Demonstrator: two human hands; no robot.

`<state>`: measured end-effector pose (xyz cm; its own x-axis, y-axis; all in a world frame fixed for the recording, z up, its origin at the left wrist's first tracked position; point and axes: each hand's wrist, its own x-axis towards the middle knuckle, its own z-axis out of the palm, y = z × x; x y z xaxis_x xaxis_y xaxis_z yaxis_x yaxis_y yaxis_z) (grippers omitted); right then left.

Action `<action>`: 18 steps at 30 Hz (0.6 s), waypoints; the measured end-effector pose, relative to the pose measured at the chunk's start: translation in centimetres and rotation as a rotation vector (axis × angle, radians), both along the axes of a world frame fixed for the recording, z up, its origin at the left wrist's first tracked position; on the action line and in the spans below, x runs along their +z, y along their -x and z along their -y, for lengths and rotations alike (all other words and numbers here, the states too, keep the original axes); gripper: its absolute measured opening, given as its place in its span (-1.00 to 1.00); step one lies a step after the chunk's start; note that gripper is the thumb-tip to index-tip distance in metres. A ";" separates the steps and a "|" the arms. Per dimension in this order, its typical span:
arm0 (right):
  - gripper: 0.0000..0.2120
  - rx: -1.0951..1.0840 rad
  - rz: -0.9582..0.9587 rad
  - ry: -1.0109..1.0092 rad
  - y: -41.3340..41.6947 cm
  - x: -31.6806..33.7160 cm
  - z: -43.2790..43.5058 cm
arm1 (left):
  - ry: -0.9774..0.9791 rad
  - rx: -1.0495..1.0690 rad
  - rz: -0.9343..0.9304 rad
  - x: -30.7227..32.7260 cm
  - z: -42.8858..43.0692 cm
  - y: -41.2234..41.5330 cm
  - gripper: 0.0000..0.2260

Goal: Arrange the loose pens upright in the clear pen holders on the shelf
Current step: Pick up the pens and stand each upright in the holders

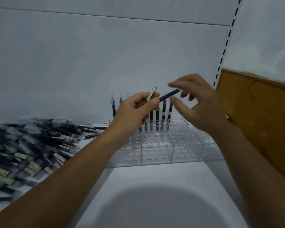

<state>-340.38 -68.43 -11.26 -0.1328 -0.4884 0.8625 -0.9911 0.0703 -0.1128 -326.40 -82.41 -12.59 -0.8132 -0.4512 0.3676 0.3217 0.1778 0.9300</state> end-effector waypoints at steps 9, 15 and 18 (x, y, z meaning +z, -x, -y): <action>-0.83 -0.095 0.015 -0.041 0.7 -0.5 0.3 | -0.051 0.033 0.020 0.4 -0.4 -0.1 -0.75; -0.83 -0.129 0.021 -0.040 1.0 -0.6 0.1 | -0.050 0.069 -0.001 0.4 -0.4 -0.2 -0.77; -0.85 -0.170 0.027 0.019 1.4 -0.2 -0.4 | -0.098 0.095 -0.051 0.4 -0.1 -0.3 -0.79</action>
